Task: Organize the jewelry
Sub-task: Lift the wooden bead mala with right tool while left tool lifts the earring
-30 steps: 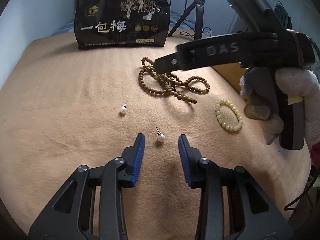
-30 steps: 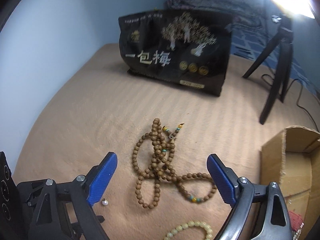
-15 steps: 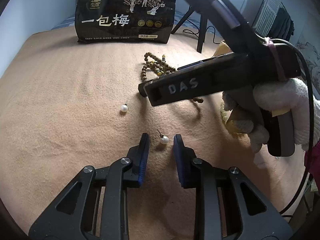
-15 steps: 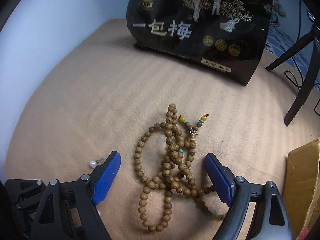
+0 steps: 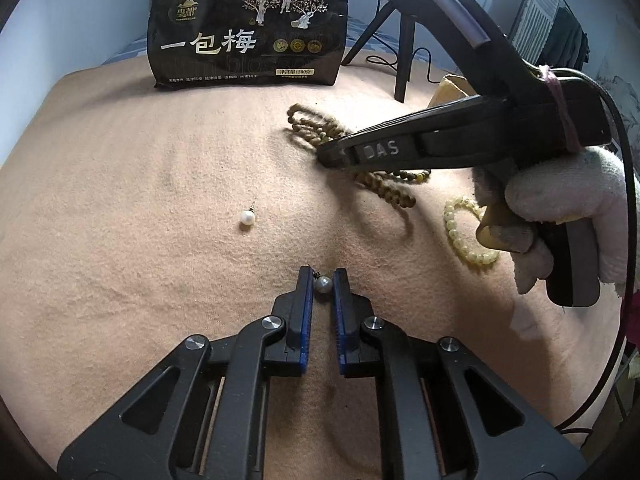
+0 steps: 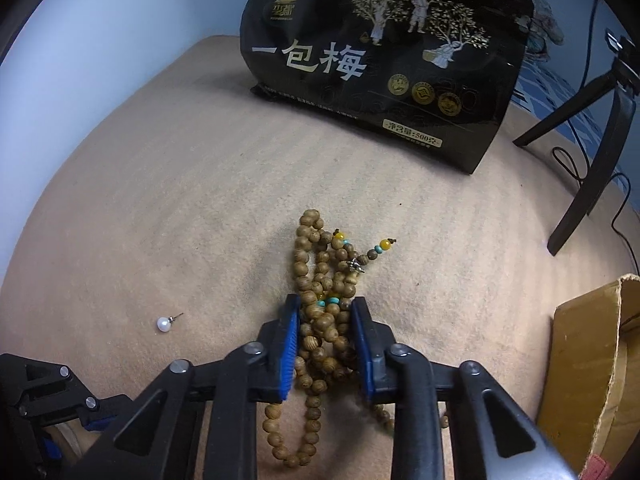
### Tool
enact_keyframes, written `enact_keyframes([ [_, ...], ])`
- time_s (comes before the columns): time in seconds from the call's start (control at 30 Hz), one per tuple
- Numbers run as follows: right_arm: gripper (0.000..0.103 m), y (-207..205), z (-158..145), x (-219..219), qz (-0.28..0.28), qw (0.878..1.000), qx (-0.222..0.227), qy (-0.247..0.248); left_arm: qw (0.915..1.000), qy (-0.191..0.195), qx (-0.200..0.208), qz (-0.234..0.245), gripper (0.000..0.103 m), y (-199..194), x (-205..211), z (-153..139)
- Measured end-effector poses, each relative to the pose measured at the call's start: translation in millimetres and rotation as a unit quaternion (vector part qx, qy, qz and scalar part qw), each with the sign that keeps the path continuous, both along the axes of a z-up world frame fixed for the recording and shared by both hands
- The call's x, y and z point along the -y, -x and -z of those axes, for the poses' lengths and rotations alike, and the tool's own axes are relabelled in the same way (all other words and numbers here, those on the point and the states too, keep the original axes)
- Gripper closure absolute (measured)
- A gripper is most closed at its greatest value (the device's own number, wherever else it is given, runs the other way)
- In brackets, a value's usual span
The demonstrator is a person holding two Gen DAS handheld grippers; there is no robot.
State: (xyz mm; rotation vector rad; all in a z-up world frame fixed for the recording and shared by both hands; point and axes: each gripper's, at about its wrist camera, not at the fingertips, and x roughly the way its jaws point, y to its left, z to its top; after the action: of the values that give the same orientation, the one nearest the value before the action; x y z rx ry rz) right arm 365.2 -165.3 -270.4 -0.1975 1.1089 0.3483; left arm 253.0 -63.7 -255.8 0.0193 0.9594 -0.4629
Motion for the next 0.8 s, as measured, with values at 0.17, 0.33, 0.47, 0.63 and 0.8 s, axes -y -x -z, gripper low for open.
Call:
enact_keyframes([
  [0.17, 0.093, 1, -8, 10, 0.011, 1.0, 0.001, -0.016, 1.0, -0.002, 0.007, 0.0, 0.095, 5, -1, -6],
  [0.33, 0.093, 16, -28, 21, 0.019, 0.999, 0.014, -0.027, 0.9998, -0.001, 0.019, -0.002, 0.095, 14, -4, -18],
  [0.47, 0.093, 29, -49, 27, 0.023, 0.999, 0.029, -0.037, 0.9996, 0.002, 0.029, -0.005, 0.096, 22, -6, -31],
  [0.63, 0.093, 48, -79, 34, 0.022, 0.998, 0.05, -0.042, 0.9991, 0.002, 0.041, -0.005, 0.096, 31, -6, -44],
  [0.8, 0.093, 68, -104, 33, 0.02, 0.996, 0.069, -0.045, 0.9985, 0.003, 0.054, -0.004, 0.096, 42, -4, -60],
])
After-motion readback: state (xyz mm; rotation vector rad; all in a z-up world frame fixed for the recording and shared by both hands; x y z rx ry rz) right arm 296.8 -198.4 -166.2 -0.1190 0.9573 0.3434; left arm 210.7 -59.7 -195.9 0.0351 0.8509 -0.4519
